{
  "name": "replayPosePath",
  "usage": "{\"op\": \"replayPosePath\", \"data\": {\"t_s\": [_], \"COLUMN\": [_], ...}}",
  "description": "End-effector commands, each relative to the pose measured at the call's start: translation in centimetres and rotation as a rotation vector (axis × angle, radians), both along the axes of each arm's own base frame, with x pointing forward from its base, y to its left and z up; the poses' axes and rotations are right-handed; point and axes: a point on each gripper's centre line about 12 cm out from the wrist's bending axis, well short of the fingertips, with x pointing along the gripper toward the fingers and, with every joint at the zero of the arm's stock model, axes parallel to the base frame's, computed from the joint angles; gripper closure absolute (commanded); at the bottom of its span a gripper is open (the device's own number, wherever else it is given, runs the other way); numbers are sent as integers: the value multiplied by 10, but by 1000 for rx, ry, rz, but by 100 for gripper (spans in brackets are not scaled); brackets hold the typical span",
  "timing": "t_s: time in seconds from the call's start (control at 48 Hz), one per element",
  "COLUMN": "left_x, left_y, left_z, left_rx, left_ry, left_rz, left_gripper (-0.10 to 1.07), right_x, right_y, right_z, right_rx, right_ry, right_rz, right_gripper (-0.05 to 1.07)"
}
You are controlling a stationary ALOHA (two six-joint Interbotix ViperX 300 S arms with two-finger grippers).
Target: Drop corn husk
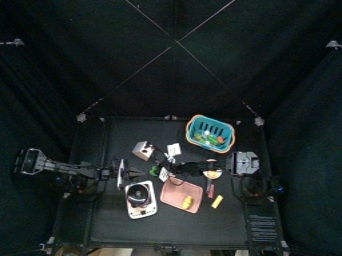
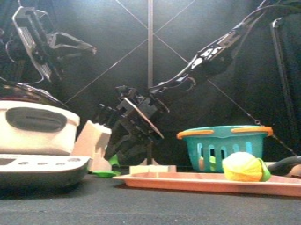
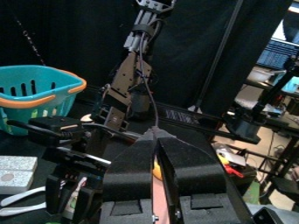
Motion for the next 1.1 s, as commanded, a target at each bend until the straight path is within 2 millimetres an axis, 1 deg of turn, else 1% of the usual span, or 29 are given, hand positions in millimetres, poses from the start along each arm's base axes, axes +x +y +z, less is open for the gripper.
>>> {"op": "replayPosePath", "data": {"t_s": [0.0, 0.104, 0.292, 0.396, 0.5, 0.604, 0.708, 0.833, 0.938, 1.083], "left_x": [2, 2, 1, 1, 1, 1, 1, 1, 1, 1], "left_y": [1, 1, 0, 0, 0, 0, 0, 0, 1, 0], "left_z": [3, 3, 3, 2, 3, 2, 2, 2, 2, 2], "left_rx": [2, 0, -1, -1, -1, -1, -1, -3, -4, -3], "left_ry": [-11, -11, -8, -6, -8, -6, -6, -6, -8, -6], "left_rz": [3, 3, 3, 3, 3, 3, 3, 2, 5, 2], "left_gripper": [57, 57, 57, 57, 57, 57, 57, 57, 57, 57], "right_x": [6, 5, 12, 17, 18, 11, 5, 1, -3, -16], "right_y": [5, 9, 12, 12, 11, 8, 11, 18, 24, 33], "right_z": [25, 25, 41, 49, 50, 48, 49, 51, 58, 71], "right_rx": [1, 8, -3, -20, -43, -68, -83, -84, -59, -16], "right_ry": [-44, -19, -20, -10, 34, 102, 155, 180, 181, 169], "right_rz": [-6, -25, -44, -56, -80, -114, -136, -140, -151, -161], "right_gripper": [28, 22, 6, 2, 1, 1, 1, 1, 1, 1]}}
